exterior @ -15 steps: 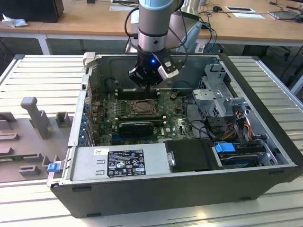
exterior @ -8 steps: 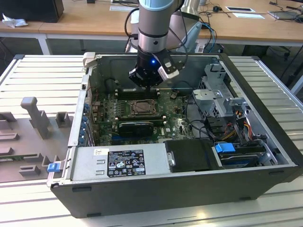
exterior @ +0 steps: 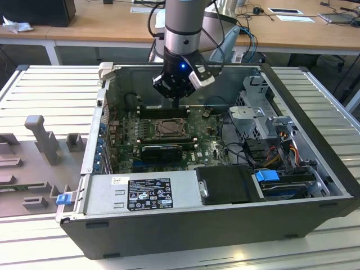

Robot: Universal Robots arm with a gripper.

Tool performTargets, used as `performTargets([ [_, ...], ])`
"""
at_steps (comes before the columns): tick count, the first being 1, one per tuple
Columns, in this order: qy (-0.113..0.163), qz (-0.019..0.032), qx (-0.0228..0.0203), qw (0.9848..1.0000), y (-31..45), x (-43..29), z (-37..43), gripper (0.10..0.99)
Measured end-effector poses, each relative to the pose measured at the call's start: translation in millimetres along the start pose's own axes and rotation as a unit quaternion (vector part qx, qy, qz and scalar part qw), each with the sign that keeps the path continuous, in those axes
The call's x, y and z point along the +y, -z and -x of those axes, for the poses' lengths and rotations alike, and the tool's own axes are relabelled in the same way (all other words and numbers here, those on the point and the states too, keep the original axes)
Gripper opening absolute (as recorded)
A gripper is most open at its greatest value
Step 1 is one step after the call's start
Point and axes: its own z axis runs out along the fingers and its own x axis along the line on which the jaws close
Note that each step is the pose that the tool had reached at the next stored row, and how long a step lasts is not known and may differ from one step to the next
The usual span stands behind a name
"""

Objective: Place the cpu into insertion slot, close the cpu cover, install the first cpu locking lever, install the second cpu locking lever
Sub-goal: 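Install the second cpu locking lever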

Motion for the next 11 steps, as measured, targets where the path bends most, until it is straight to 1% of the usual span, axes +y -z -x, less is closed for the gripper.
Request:
performTargets([
  [2,0.0,0.0,-0.0001,1.0,2.2,-1.1,-0.2,0.106],
  [3,0.0,-0.0001,0.0,1.0,2.6,-5.1,-0.5,0.106],
  [4,0.0,-0.0002,0.0,1.0,3.2,-12.8,-1.2,0.106],
  [5,0.0,-0.0002,0.0,1.0,3.7,-23.1,-2.1,0.106],
  [9,0.0,-0.0001,0.0,1.0,3.8,-41.1,-3.5,0.106],
  [10,0.0,-0.0002,0.0002,1.0,3.3,-50.6,-4.2,0.106],
  [11,0.0,-0.0001,0.0018,1.0,0.9,-57.5,-4.6,0.106],
])
